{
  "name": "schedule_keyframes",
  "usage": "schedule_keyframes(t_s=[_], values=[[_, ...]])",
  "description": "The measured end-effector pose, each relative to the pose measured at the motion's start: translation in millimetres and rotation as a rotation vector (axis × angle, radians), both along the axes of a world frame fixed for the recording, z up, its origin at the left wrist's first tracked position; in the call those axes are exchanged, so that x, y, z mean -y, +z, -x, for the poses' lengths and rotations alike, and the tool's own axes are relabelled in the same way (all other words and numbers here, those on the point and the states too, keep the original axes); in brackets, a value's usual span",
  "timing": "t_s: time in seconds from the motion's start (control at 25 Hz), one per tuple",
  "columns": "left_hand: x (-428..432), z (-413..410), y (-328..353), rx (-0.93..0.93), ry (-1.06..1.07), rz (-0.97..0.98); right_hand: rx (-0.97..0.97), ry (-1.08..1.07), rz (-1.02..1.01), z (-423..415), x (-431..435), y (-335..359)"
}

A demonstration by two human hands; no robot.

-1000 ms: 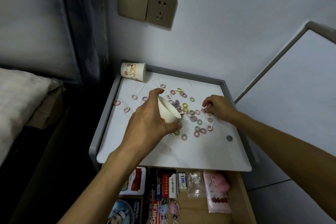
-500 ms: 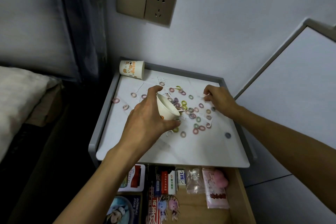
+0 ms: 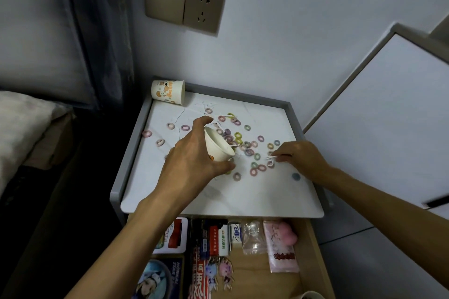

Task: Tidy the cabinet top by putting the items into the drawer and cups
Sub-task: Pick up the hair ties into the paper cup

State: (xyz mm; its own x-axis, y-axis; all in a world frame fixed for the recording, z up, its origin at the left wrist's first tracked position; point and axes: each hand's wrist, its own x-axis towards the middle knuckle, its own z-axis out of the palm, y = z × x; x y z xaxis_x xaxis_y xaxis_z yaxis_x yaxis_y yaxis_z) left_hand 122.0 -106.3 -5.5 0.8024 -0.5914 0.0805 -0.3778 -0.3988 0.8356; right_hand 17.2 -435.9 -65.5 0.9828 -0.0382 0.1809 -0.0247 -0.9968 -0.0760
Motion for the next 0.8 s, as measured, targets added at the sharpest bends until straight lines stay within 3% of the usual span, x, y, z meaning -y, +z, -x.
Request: schedule_keyframes(t_s=[0.2, 0.4, 0.56, 0.68, 0.8], values=[[2, -1, -3, 0.024, -0.007, -0.015, 0.017, -0.024, -0.066, -6, -6, -5], [3, -4, -5, 0.02, -0.005, -0.009, -0.124, -0.084, -0.016, -17, -10, -3], [4, -3, -4, 0.024, -0.007, -0.002, -0.026, -0.215, -0.151, -11, -14, 9], [3, -3, -4, 0.017, -0.012, -0.003, 0.08, -0.172, -0.282, -20, -28, 40], [4, 0, -4, 0.015, -0.027, -0.007, 0.112, 0.011, -0.349, -38, -67, 83]])
